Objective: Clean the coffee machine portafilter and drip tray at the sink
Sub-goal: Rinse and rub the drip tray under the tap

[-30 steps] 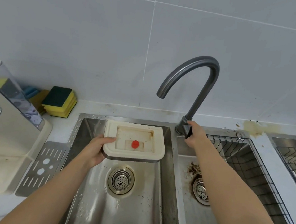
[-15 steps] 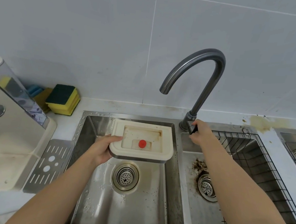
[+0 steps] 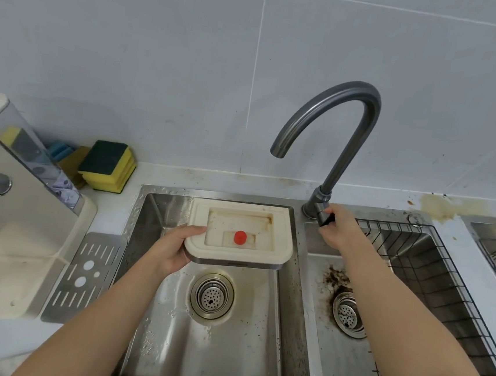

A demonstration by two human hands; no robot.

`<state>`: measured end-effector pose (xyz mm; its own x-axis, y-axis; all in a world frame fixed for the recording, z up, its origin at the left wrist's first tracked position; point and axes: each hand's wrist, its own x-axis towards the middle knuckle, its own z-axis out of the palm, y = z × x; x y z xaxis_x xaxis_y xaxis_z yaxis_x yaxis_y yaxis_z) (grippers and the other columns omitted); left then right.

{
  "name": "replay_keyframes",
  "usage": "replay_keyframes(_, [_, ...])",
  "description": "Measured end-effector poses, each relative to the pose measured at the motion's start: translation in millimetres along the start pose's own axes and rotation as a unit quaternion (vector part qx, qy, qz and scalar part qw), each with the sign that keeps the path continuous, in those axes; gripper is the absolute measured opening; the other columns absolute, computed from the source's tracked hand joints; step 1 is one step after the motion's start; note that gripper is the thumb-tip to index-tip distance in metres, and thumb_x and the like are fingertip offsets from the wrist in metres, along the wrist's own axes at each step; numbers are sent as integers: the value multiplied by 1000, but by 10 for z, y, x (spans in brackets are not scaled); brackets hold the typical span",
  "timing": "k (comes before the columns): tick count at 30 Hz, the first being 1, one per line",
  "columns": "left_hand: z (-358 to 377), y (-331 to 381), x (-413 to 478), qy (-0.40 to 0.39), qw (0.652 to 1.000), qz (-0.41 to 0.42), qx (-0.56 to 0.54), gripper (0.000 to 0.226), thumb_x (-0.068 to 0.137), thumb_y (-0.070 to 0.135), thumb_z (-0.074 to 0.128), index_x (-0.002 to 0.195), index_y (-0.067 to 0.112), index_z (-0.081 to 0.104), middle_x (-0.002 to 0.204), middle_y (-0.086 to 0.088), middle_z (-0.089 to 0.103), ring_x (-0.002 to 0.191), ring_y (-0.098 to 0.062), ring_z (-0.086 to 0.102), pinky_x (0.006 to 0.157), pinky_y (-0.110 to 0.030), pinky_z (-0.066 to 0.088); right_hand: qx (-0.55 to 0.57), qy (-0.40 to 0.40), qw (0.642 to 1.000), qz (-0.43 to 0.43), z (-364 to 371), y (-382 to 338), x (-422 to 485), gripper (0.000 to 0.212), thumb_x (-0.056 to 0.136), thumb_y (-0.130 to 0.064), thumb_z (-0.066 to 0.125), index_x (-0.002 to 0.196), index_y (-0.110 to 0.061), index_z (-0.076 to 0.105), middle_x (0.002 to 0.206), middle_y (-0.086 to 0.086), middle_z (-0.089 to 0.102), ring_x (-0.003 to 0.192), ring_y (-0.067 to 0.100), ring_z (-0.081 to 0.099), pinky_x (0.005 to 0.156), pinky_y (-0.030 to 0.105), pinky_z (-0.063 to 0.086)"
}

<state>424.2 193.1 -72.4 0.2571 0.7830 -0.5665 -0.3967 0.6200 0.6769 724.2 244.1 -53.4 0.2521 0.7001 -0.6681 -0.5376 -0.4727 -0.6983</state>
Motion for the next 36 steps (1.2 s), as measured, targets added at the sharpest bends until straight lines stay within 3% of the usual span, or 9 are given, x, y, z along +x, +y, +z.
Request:
replay_keyframes(8, [-15,7,-1,6,1000,-2,-13,19,91,3,43,94,1,62,72,-9,75,64,-17,72,54,-27,59,1,-5,1000,9,-56,18,35,18,87,-1,39,74,-12,38,81,4,36,69,13,36,59,23,34])
replay_keyframes(13, [-32,6,1,6,1000,-1,-18,19,91,3,44,101,-1,60,74,-10,75,66,-18,72,57,-29,60,5,-9,1000,10,-79,32,52,24,85,0,39,71,-18,31,74,2,28,63,12,27,58,23,28])
replay_keyframes(22, [-55,1,18,15,1000,3,-21,17,90,3,45,97,0,60,72,-9,75,64,-18,72,53,-28,59,22,-21,1000,-2,-98,52,34,15,87,1,39,79,-11,43,85,5,41,71,12,37,62,23,35])
replay_keyframes(27, [-77,-11,30,14,1000,2,-20,17,90,2,46,98,-1,60,73,-10,75,65,-18,72,55,-28,59,12,-30,999,-8,-90,71,6,17,89,-4,42,74,-13,42,77,4,39,65,10,35,58,22,33])
replay_keyframes(30, [-106,-26,24,8,1000,1,-15,19,91,3,45,102,-1,59,73,-10,75,65,-18,72,53,-27,59,-18,4,1000,-24,-42,85,-83,5,89,-18,53,86,-14,54,91,4,52,78,11,47,67,21,38])
replay_keyframes(32, [-123,-35,14,6,1000,2,-3,25,90,3,45,111,-3,57,74,-9,75,65,-18,72,51,-27,58,-67,72,993,-61,-8,145,-171,19,86,-24,57,100,-13,53,100,3,49,86,15,44,76,26,36])
replay_keyframes(34, [-144,-52,16,13,1000,7,2,33,89,3,46,120,-4,53,77,-10,74,65,-18,72,48,-27,57,-161,125,969,-141,62,270,-293,40,85,-23,57,120,-9,44,103,2,45,82,15,44,78,27,34])
replay_keyframes(36, [-172,-74,27,22,1000,13,-5,37,88,2,47,125,-3,50,81,-11,73,65,-19,71,45,-27,56,-271,106,930,-224,149,433,-414,59,85,-19,57,135,-5,28,120,6,48,89,12,51,83,27,41])
